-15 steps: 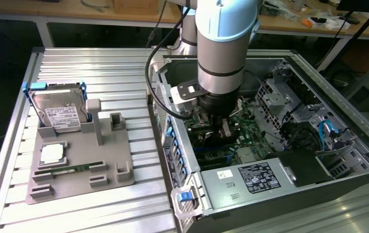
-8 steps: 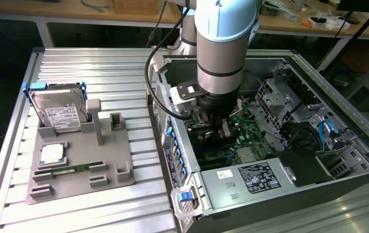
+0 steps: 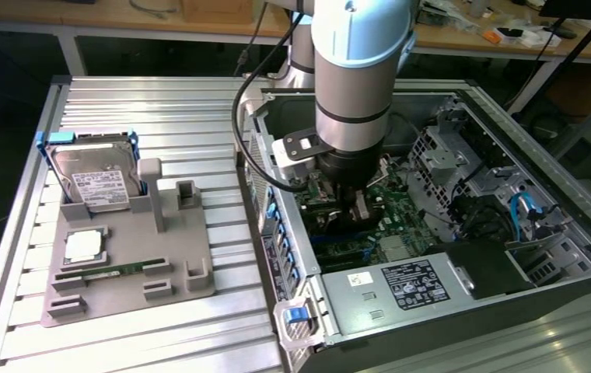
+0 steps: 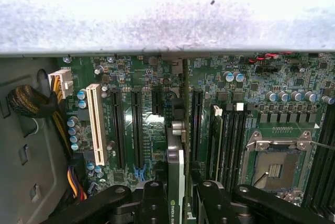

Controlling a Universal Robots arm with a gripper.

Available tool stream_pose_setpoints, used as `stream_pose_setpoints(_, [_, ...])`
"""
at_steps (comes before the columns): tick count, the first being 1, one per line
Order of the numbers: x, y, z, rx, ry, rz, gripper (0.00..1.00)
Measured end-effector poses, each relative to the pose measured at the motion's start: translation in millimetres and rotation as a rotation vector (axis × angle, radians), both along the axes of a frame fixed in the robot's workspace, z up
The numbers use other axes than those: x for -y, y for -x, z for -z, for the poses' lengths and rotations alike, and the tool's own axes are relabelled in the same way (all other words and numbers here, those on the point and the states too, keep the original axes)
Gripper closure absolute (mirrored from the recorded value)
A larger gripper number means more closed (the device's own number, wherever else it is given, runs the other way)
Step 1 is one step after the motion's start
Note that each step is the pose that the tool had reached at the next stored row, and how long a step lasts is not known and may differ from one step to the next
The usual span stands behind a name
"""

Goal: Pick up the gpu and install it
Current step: 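Insert the gpu into the slot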

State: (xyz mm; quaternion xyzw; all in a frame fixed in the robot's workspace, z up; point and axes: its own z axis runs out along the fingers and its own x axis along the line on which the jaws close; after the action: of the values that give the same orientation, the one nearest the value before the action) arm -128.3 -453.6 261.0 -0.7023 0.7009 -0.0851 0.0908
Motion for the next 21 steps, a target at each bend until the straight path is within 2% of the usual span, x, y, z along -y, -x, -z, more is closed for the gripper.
stream_pose_setpoints(9, [0.1, 1.7, 0.2, -0.0001, 0.0000, 0.001, 0.73])
stream_pose_setpoints(12, [0.4, 1.8, 0.3, -0.0002, 0.0027, 0.005, 0.73])
stream_pose_setpoints(21, [1.2, 1.7, 0.9, -0.0001, 0.0052, 0.020, 0.73])
